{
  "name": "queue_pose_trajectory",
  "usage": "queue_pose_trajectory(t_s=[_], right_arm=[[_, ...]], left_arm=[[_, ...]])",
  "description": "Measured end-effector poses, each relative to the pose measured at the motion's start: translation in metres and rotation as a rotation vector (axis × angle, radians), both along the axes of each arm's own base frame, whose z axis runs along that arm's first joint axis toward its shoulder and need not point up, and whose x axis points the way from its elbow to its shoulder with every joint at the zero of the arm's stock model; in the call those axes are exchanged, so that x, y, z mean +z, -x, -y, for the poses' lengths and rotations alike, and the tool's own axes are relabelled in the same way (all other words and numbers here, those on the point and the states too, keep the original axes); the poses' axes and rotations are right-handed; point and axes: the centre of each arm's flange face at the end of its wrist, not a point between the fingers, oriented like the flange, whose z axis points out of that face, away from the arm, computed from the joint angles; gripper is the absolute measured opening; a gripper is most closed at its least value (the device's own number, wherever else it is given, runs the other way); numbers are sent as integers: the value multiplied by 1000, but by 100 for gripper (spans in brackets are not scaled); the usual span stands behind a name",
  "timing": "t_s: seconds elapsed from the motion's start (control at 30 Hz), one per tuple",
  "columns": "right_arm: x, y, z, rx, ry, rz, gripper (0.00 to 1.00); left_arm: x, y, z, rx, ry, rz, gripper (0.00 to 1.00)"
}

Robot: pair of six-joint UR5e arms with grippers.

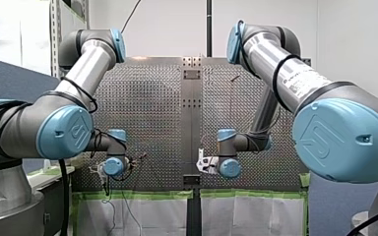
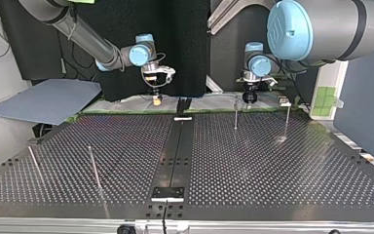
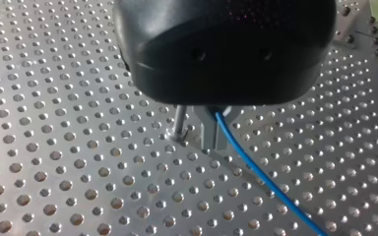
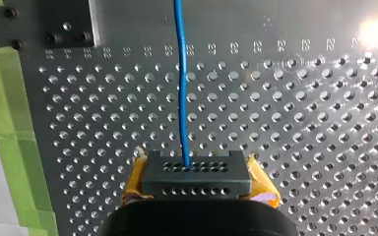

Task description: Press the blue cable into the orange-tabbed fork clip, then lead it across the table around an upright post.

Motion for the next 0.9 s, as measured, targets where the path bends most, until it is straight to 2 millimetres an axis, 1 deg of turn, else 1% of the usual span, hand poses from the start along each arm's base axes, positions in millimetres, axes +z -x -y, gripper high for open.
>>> queue_pose_trajectory(t_s=[0.3, 0.43, 0.6, 0.63, 0.67, 0.7, 0.73, 0.77, 0.8, 0.83, 0.87, 0.9], right_arm=[[7, 6, 19, -21, 12, 8, 0], [8, 9, 25, -31, 14, 9, 0], [9, 15, 31, -44, 15, 9, 0], [8, 16, 31, -45, 15, 9, 0], [8, 16, 32, -47, 15, 9, 0], [8, 17, 32, -47, 15, 9, 0], [8, 17, 33, -48, 15, 9, 0], [8, 17, 33, -48, 14, 9, 0], [8, 18, 33, -48, 14, 9, 0], [8, 18, 33, -48, 14, 9, 0], [8, 18, 33, -48, 14, 9, 0], [8, 18, 33, -48, 13, 9, 0]], left_arm=[[4, -13, -2, -15, 12, -14, 0], [6, -20, -4, -14, 20, -13, 0], [7, -23, -9, -11, 23, -12, 0], [7, -23, -9, -14, 22, -11, 15], [7, -24, -10, -18, 20, -11, 27], [7, -24, -10, -23, 18, -11, 27], [7, -24, -10, -28, 14, -11, 48], [7, -24, -11, -28, 11, -12, 56], [6, -24, -11, -27, 8, -15, 56], [6, -24, -12, -24, 2, -19, 91], [6, -23, -12, -22, -2, -23, 100], [5, -23, -13, -19, -7, -27, 100]])
